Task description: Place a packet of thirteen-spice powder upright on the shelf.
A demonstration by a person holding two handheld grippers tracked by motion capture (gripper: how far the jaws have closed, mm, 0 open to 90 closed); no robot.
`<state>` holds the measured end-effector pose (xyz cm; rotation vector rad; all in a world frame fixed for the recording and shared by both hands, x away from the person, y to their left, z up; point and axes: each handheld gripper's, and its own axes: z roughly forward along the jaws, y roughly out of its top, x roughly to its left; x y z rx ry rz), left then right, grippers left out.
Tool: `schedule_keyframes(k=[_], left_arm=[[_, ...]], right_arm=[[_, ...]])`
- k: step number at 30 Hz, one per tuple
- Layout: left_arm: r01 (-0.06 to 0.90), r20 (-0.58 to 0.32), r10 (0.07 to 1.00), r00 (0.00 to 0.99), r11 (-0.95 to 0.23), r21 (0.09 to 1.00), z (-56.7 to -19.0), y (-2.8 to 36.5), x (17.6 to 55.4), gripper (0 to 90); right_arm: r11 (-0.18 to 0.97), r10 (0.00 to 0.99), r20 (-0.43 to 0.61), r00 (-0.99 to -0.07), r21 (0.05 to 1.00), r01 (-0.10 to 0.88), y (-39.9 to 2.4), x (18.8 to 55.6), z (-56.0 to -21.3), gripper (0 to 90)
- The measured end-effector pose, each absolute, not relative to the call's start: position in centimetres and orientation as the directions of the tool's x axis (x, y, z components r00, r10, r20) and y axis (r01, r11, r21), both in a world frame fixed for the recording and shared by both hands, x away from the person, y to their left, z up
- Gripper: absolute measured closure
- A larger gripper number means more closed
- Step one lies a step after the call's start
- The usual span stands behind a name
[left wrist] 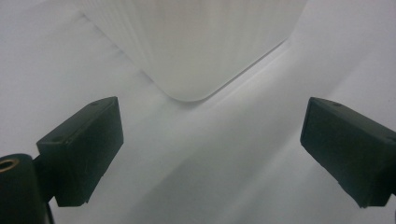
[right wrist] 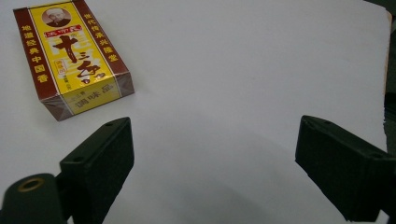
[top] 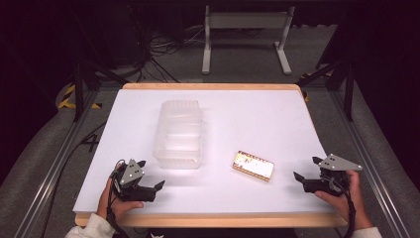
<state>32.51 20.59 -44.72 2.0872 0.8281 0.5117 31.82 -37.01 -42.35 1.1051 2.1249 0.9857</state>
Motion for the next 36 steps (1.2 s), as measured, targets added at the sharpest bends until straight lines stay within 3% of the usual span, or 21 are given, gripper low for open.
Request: schedule_keyframes(k=[14,26,36], left_arm=[[0.386,0.071,0.708,0.703,-0.464,0.797,-44.9,20.7,32.0,6.5],[0.395,0.071,0.702,0.709,-0.478,0.785,-45.1,20.4,32.1,6.5],[0.395,0.069,0.699,0.712,-0.480,0.784,-45.2,20.4,32.1,6.5]], right_arm=[[0.487,0.780,-0.160,-0.605,0.762,0.427,-35.0,32.9,-41.2,13.3],[0.518,0.720,-0.137,-0.680,0.758,0.396,-31.1,35.0,-39.2,15.5],[0.611,0.633,-0.124,-0.764,0.686,0.395,-26.5,37.1,-38.8,15.9]])
